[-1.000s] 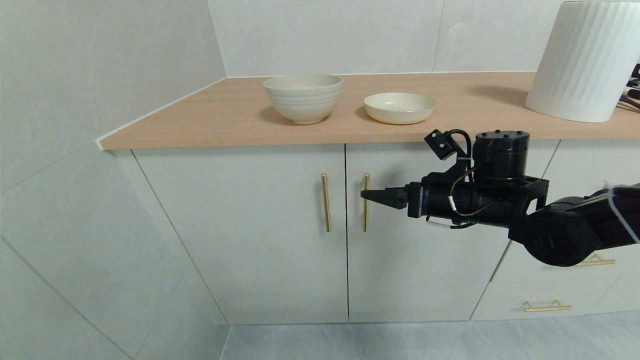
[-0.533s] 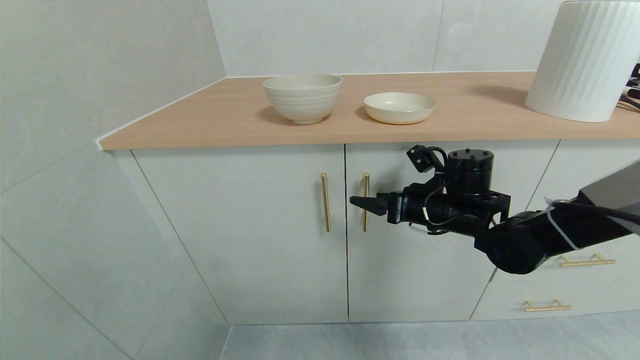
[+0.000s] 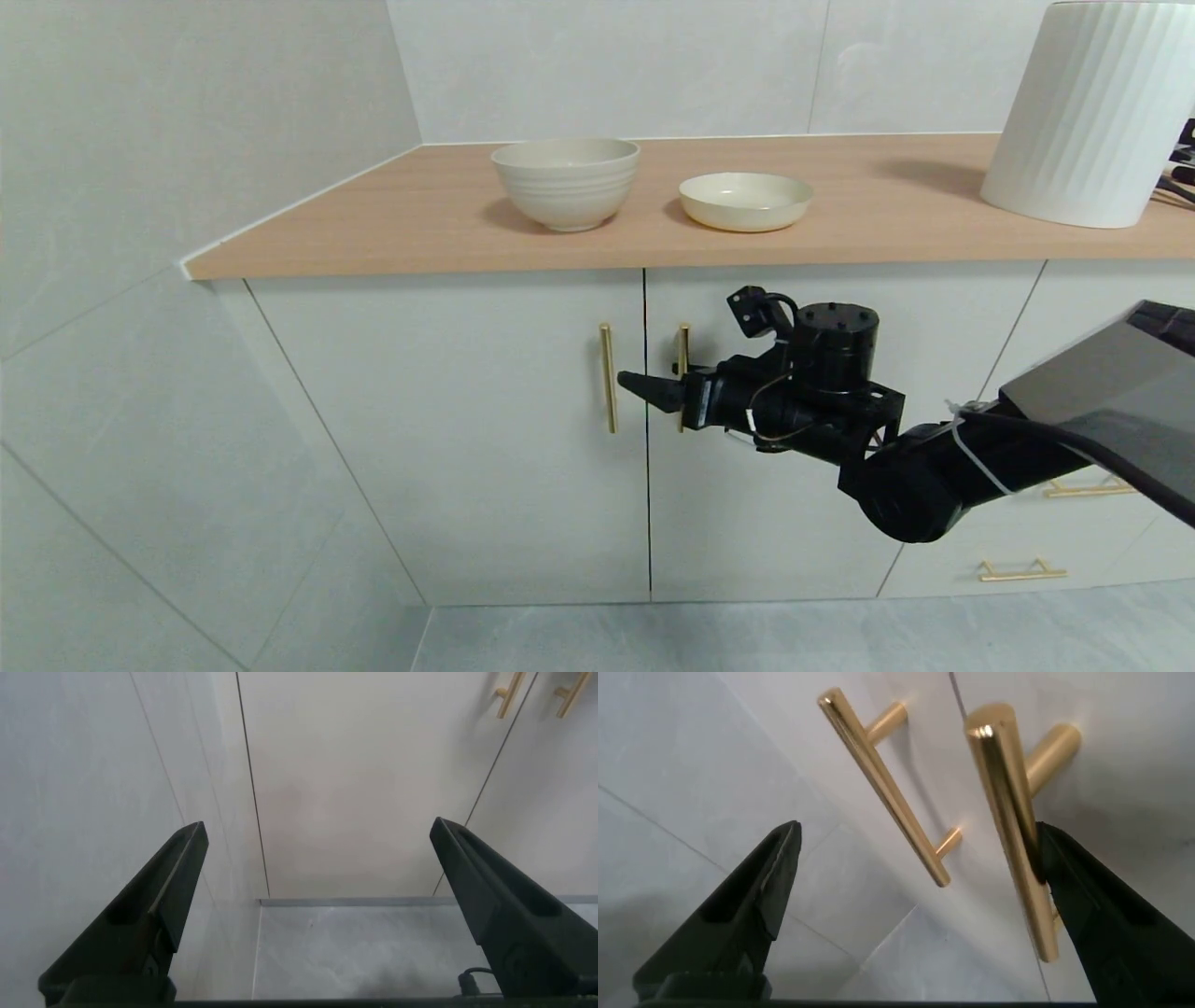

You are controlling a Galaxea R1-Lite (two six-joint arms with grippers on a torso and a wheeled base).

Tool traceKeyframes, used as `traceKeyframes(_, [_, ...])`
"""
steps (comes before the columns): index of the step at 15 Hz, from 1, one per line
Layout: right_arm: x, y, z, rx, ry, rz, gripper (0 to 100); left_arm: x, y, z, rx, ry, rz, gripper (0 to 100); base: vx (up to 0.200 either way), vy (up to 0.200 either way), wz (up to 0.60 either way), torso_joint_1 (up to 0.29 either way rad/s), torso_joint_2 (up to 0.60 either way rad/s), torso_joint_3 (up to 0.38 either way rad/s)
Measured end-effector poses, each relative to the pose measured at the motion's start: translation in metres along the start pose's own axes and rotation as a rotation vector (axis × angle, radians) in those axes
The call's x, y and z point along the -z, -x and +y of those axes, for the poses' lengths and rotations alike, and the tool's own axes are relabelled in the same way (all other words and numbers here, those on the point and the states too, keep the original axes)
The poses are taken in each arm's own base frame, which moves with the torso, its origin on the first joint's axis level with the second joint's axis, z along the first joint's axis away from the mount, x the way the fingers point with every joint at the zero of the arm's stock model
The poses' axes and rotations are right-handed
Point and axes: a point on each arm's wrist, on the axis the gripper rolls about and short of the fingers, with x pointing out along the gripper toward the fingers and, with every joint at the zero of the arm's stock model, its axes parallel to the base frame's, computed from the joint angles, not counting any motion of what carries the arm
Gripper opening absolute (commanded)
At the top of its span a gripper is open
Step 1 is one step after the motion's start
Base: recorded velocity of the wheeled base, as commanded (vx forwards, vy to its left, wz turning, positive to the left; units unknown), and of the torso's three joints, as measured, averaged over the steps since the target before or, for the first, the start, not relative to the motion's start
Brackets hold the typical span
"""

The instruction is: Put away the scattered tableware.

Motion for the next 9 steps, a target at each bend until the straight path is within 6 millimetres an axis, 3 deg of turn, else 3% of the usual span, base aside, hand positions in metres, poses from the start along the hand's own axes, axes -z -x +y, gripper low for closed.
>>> traceKeyframes(5, [0.007,0.003,0.009,-0.017,-0.065,0.027,100,0.000,0.000,0.000,0.000,0.000,0.000,100,0.000,0.000,0.00,0.000,0.00,0.000])
traceKeyframes(9, [0.009,0.017,0.025,-0.047,-0.062,0.027,100,0.000,0.000,0.000,0.000,0.000,0.000,100,0.000,0.000,0.00,0.000,0.00,0.000])
